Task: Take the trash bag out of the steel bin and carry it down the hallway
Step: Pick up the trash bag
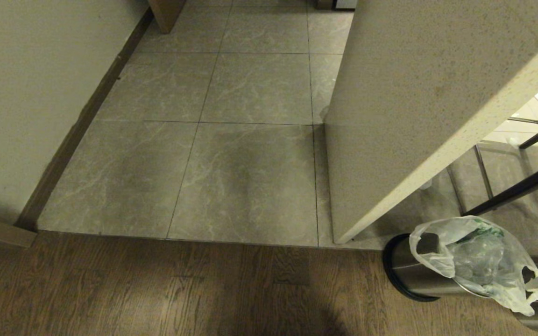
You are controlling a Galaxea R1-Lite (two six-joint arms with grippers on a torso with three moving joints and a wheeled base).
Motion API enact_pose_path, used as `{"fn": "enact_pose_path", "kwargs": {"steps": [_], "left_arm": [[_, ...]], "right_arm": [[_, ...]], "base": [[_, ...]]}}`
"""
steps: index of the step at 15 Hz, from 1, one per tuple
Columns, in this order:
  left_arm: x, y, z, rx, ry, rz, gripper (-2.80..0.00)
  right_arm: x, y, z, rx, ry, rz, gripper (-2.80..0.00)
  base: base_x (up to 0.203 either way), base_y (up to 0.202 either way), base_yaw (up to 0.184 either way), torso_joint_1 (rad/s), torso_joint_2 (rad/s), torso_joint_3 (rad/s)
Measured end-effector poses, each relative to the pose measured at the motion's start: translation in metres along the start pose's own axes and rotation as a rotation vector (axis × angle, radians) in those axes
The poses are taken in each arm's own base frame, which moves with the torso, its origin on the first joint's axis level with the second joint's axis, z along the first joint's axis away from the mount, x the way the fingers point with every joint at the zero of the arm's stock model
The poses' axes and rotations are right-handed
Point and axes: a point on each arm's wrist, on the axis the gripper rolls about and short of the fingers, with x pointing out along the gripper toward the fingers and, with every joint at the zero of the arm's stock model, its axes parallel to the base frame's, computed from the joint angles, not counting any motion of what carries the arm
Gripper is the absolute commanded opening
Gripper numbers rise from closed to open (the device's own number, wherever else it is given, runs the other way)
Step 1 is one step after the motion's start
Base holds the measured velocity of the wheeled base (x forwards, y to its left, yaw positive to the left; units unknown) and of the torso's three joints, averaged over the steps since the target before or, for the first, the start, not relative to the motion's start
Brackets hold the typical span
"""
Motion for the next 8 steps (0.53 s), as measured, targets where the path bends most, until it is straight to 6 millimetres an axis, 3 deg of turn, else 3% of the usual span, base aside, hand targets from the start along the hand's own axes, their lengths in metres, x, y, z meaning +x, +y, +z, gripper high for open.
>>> {"fn": "enact_pose_path", "kwargs": {"steps": [8], "left_arm": [[0.0, 0.0, 0.0, 0.0, 0.0, 0.001, -2.8]], "right_arm": [[0.003, -0.019, -0.003, 0.011, 0.015, -0.025, 0.0]], "base": [[0.0, 0.0, 0.0, 0.0, 0.0, 0.0]]}}
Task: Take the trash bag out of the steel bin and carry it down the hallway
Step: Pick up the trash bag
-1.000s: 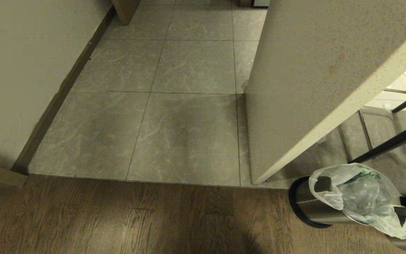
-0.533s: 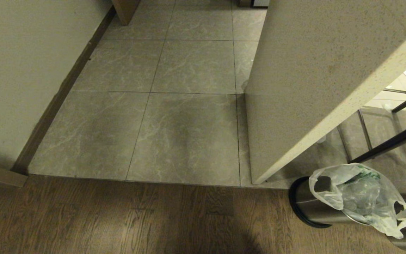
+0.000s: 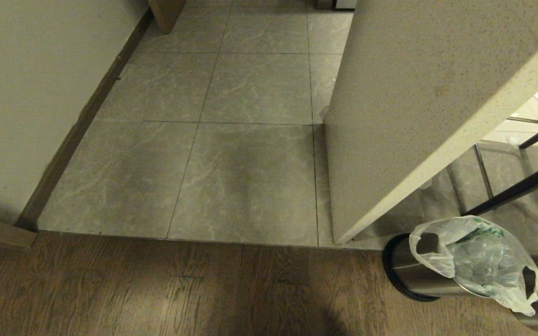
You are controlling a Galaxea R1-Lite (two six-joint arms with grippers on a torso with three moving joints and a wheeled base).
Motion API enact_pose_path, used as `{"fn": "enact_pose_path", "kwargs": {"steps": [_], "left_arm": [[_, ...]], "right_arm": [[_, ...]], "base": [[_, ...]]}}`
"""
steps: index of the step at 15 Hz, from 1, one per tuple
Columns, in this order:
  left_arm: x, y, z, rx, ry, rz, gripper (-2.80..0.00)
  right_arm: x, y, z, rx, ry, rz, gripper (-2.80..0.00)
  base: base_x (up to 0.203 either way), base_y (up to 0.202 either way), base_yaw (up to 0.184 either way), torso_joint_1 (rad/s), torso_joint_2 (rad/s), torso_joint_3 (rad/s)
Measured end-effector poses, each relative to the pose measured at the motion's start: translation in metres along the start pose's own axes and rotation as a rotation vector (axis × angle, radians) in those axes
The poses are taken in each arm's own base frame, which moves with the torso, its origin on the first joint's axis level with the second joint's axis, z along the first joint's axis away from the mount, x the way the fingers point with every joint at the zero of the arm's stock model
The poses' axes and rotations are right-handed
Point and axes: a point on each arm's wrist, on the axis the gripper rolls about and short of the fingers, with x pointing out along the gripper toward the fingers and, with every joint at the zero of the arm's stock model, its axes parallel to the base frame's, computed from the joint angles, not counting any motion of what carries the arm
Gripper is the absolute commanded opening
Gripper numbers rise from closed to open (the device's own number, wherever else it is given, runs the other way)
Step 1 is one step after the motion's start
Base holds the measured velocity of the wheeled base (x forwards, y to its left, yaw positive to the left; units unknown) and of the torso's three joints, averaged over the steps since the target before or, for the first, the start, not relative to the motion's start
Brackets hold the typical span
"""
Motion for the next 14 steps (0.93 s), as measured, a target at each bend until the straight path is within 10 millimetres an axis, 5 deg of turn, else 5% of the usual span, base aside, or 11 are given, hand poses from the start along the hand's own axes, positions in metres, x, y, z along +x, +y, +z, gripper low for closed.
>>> {"fn": "enact_pose_path", "kwargs": {"steps": [6, 14], "left_arm": [[0.0, 0.0, 0.0, 0.0, 0.0, -0.001, -2.8], [0.0, 0.0, 0.0, 0.0, 0.0, 0.0, -2.8]], "right_arm": [[0.006, -0.004, 0.004, -0.002, -0.024, -0.012, 0.0], [0.046, -0.011, 0.017, -0.026, -0.14, -0.049, 0.0]], "base": [[0.0, 0.0, 0.0, 0.0, 0.0, 0.0], [0.0, 0.0, 0.0, 0.0, 0.0, 0.0]]}}
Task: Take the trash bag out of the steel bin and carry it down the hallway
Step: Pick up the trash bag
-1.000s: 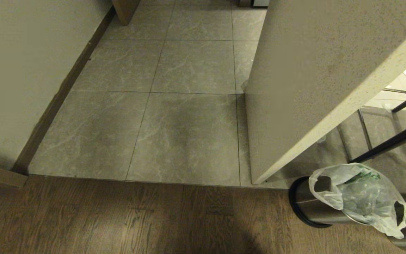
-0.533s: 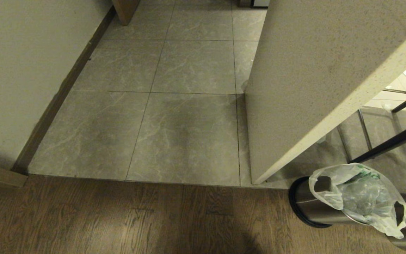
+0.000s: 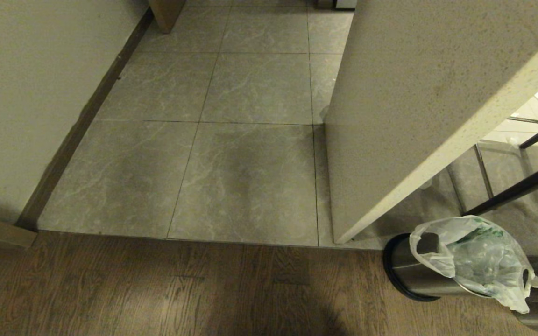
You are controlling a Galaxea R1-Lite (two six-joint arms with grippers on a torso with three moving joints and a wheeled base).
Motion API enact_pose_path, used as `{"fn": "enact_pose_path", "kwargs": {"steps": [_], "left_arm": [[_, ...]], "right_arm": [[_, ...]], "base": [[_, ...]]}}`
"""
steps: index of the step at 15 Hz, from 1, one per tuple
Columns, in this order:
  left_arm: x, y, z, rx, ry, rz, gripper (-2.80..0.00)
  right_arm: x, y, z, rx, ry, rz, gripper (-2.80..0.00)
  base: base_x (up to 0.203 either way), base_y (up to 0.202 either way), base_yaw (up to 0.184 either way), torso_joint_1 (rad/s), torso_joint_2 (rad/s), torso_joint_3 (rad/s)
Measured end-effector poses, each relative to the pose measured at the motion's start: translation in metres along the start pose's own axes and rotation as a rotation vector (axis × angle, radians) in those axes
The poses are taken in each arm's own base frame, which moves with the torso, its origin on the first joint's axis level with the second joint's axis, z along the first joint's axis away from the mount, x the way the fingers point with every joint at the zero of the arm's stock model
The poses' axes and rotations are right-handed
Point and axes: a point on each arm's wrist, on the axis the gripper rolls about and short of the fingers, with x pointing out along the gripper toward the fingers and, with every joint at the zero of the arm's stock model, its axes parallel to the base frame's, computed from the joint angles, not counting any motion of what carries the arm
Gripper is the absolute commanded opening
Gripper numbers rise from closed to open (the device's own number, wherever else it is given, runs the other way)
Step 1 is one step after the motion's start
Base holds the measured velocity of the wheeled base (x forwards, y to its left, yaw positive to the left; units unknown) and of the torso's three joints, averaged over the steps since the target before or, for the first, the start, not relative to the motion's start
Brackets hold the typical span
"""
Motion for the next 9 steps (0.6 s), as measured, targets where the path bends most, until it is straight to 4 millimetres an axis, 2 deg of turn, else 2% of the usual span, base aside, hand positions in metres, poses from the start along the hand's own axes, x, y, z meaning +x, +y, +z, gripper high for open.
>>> {"fn": "enact_pose_path", "kwargs": {"steps": [9], "left_arm": [[0.0, 0.0, 0.0, 0.001, 0.0, -0.001, -2.8]], "right_arm": [[0.003, 0.014, 0.0, -0.009, 0.007, 0.046, 0.0]], "base": [[0.0, 0.0, 0.0, 0.0, 0.0, 0.0]]}}
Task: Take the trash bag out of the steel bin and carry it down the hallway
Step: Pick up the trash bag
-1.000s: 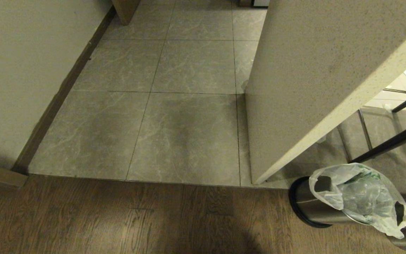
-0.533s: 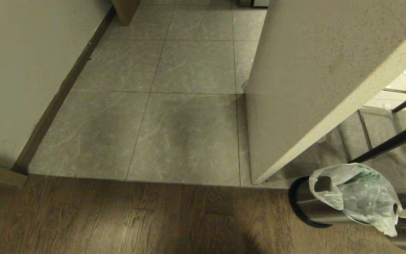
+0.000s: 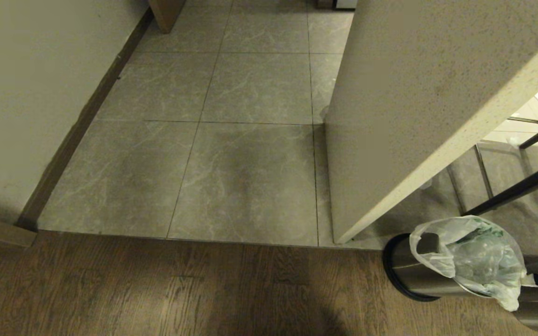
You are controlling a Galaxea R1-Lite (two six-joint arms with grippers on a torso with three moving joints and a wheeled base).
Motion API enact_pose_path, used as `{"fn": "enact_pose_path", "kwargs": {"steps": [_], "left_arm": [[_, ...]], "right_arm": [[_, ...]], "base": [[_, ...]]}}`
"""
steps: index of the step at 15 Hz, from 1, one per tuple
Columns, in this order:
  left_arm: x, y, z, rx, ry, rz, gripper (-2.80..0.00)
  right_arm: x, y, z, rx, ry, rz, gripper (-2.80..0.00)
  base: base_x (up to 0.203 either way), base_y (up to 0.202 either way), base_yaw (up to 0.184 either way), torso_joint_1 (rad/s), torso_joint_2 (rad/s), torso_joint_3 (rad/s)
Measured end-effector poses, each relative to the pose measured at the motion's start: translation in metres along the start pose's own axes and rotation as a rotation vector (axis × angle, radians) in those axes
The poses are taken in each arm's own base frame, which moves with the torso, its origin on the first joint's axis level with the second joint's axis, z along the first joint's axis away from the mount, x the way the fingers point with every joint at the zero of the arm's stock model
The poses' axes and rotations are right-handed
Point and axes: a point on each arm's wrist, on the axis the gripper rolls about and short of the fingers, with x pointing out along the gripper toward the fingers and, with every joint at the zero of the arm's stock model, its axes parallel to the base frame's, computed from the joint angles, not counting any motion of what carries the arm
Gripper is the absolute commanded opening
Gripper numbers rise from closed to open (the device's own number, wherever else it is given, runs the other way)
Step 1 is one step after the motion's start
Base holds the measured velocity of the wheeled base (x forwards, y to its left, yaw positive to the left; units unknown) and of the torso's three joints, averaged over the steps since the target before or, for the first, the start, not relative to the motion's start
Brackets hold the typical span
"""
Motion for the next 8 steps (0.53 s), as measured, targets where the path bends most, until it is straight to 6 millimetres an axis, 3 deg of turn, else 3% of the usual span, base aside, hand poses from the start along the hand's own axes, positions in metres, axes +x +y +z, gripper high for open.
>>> {"fn": "enact_pose_path", "kwargs": {"steps": [5, 8], "left_arm": [[0.0, 0.0, 0.0, -0.001, 0.0, -0.001, -2.8], [0.0, 0.0, 0.0, -0.001, 0.0, 0.0, -2.8]], "right_arm": [[-0.002, 0.002, -0.001, 0.001, 0.016, 0.008, 0.0], [-0.026, 0.006, 0.004, 0.004, 0.054, 0.026, 0.0]], "base": [[0.0, 0.0, 0.0, 0.0, 0.0, 0.0], [0.0, 0.0, 0.0, 0.0, 0.0, 0.0]]}}
